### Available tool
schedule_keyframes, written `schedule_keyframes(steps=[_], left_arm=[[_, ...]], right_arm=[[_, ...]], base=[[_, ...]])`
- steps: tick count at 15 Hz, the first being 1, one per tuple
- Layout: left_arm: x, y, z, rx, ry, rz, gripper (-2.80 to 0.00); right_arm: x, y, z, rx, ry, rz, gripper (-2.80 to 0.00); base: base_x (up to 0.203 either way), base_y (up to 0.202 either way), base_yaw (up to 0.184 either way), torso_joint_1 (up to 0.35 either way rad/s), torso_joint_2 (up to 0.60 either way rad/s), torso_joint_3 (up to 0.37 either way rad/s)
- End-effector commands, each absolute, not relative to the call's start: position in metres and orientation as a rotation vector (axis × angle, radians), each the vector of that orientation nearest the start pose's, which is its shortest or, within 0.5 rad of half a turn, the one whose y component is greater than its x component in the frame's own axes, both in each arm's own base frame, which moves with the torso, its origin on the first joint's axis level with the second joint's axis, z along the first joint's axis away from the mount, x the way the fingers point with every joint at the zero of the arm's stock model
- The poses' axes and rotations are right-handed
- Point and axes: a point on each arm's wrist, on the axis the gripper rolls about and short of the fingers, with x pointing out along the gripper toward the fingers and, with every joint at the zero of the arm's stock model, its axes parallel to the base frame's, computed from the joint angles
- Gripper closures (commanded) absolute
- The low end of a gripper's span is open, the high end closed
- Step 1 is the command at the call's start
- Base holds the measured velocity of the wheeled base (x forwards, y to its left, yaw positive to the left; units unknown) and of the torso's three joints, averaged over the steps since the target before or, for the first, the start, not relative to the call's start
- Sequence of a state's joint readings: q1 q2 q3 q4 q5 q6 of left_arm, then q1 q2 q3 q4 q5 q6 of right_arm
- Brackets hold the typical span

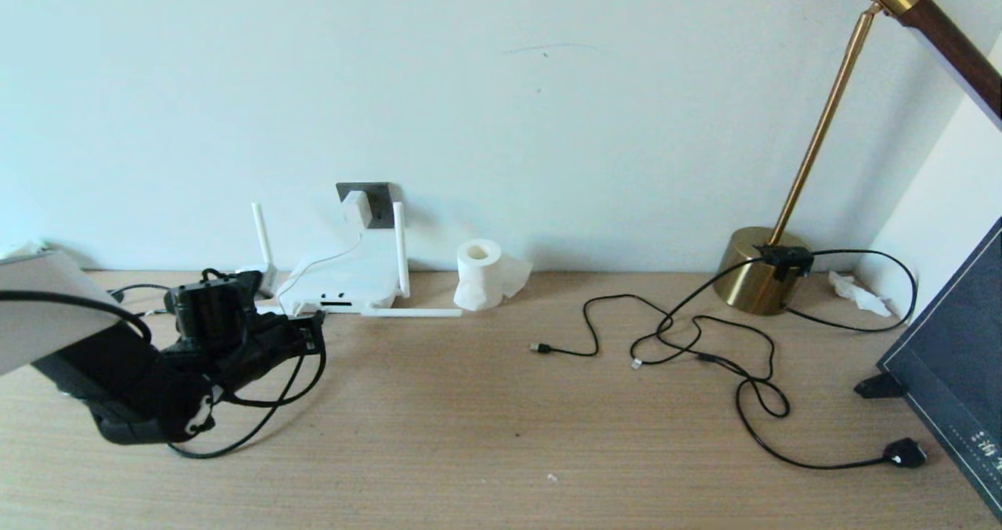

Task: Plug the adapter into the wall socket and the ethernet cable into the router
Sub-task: Plug cable into router interface

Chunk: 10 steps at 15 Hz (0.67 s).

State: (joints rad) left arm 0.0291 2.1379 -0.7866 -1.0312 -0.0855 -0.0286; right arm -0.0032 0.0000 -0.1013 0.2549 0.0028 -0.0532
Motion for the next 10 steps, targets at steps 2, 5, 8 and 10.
schedule_keyframes(steps=[2, 5, 8, 10], left_arm=[[0.3709, 0.0109, 0.068, -0.048, 0.311, -0.047, 0.0], [0.3758, 0.0123, 0.0674, -0.048, 0.305, -0.043, 0.0], [0.3775, 0.012, 0.0683, -0.047, 0.301, -0.043, 0.0], [0.3775, 0.012, 0.0683, -0.047, 0.301, -0.043, 0.0]], right_arm=[[-0.0324, 0.0002, 0.077, -0.053, 0.156, 0.004, 0.0], [-0.0324, 0.0002, 0.077, -0.053, 0.156, 0.004, 0.0], [-0.0324, 0.0002, 0.077, -0.053, 0.156, 0.004, 0.0], [-0.0324, 0.0002, 0.077, -0.053, 0.156, 0.004, 0.0]], base=[[0.0, 0.0, 0.0, 0.0, 0.0, 0.0], [0.0, 0.0, 0.0, 0.0, 0.0, 0.0], [0.0, 0.0, 0.0, 0.0, 0.0, 0.0], [0.0, 0.0, 0.0, 0.0, 0.0, 0.0]])
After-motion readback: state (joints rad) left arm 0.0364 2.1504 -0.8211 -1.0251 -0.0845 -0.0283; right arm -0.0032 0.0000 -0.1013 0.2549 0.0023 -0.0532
